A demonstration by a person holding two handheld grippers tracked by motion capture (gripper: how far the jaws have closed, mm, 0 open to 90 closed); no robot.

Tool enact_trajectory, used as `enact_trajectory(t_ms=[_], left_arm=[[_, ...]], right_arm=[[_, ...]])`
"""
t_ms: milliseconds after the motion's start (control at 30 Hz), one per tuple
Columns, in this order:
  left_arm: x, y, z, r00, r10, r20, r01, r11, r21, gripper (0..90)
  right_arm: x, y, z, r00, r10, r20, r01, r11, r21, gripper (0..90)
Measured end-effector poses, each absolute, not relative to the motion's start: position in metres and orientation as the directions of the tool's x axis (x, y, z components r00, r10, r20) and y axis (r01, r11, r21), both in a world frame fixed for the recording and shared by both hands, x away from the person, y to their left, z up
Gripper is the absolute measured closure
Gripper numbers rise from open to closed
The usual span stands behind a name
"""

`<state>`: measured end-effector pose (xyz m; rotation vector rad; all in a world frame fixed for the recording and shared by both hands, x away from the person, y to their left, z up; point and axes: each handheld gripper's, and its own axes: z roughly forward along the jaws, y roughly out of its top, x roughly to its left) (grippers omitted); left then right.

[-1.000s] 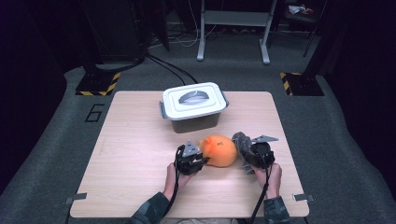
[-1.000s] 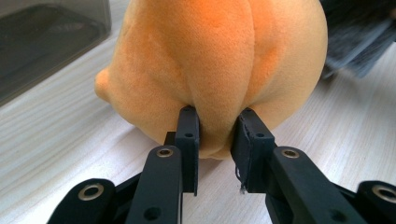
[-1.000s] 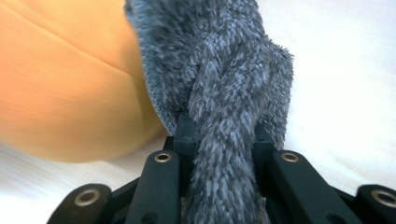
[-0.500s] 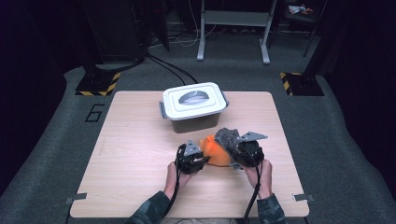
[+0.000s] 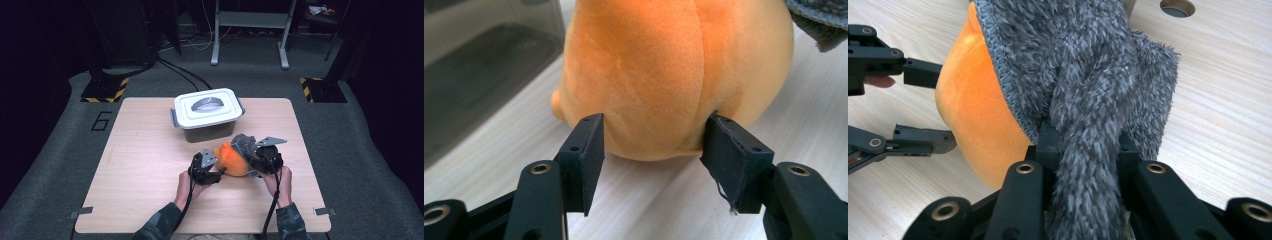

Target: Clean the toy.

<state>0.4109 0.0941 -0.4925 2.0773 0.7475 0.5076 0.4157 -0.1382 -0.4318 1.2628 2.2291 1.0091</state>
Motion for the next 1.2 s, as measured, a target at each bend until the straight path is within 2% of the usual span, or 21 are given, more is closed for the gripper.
enact_trajectory(t_ms=[100, 167, 267, 367, 633, 900, 1200], left_arm=[[0.411, 0.09, -0.493, 0.753, 0.647, 0.118, 0.288, -0.486, 0.825, 45.1], [0.411, 0.089, -0.494, 0.757, 0.639, 0.135, 0.27, -0.494, 0.827, 52.9], [0.411, 0.087, -0.495, 0.734, 0.665, 0.14, 0.28, -0.483, 0.829, 69.7], [0.411, 0.085, -0.494, 0.72, 0.686, 0.107, 0.306, -0.452, 0.838, 76.8], [0.409, 0.089, -0.484, 0.735, 0.678, 0.004, 0.366, -0.402, 0.839, 79.9], [0.4, 0.09, -0.471, 0.754, 0.65, -0.09, 0.401, -0.348, 0.847, 80.0], [0.401, 0.089, -0.477, 0.758, 0.648, -0.067, 0.401, -0.382, 0.832, 77.9]], right_arm=[[0.417, -0.141, -0.433, -0.524, 0.851, 0.028, 0.58, 0.333, 0.743, 73.7], [0.417, -0.142, -0.434, -0.521, 0.853, 0.027, 0.577, 0.329, 0.748, 73.7], [0.417, -0.143, -0.434, -0.518, 0.855, 0.038, 0.576, 0.315, 0.754, 73.6], [0.416, -0.142, -0.433, -0.513, 0.858, 0.034, 0.571, 0.311, 0.76, 73.4], [0.404, -0.149, -0.422, -0.505, 0.862, 0.045, 0.55, 0.28, 0.787, 73.3], [0.393, -0.127, -0.405, -0.576, 0.817, -0.011, 0.496, 0.36, 0.79, 72.9], [0.408, -0.112, -0.42, -0.571, 0.82, -0.039, 0.523, 0.4, 0.753, 72.6]])
